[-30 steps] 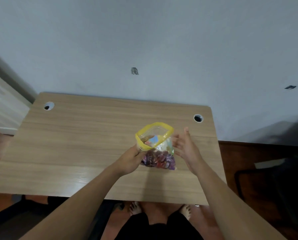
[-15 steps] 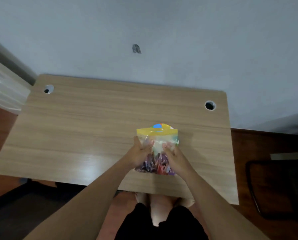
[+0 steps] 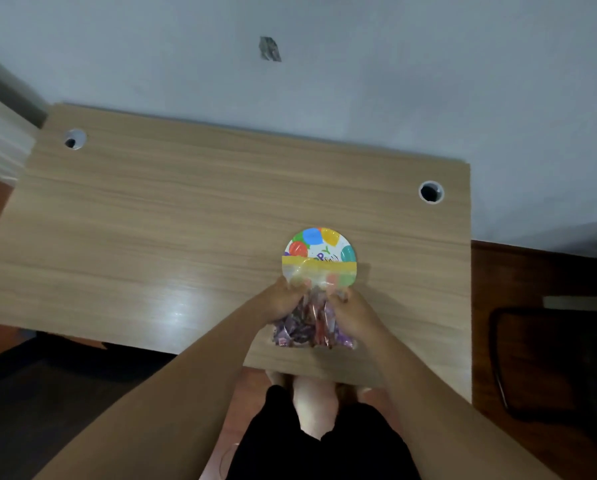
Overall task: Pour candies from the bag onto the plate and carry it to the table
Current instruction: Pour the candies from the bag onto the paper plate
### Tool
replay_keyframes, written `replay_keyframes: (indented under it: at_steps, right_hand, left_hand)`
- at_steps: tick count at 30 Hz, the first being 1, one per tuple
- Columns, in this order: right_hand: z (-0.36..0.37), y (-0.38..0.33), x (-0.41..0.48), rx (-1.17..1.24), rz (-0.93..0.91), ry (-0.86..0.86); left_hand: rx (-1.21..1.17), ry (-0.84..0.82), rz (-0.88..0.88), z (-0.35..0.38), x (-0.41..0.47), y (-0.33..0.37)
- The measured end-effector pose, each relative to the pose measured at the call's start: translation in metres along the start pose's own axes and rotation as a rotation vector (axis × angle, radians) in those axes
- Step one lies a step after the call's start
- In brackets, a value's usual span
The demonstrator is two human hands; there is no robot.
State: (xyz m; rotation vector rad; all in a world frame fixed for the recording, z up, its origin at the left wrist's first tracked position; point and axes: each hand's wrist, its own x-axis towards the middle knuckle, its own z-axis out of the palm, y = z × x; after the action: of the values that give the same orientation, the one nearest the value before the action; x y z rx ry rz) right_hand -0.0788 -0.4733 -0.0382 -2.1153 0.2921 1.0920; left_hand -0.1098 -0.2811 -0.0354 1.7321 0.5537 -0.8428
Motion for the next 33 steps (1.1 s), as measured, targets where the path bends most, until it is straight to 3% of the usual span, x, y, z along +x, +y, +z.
replay_keyframes:
  at_steps: [4,16,22,30,33]
  right_hand:
    - [0.0,0.002,0.003,-0.049,-0.013,0.028]
    - [-0.01,0.001,-0.005,-0.06,-0.082,0.063]
    - [-0.011,0.002,-0.007,-0.052,-0.092,0.061]
    - [-0.005,0.004,-0.009,0.012,-0.097,0.087]
    - [-0.003,0.005,-0.009,0.035,-0.102,0.076]
  left_hand:
    - [-0.023,0.017,-0.105,0.004,0.012,-0.005]
    - [-0.055,0.049,-0.066,0.014,0.006,0.01]
    - [-0.117,0.063,-0.172,0.015,0.009,0.004]
    - [-0.133,0.136,-0.136,0.017,0.035,-0.034]
    - [-0.152,0.12,-0.093,0.016,0.014,-0.017]
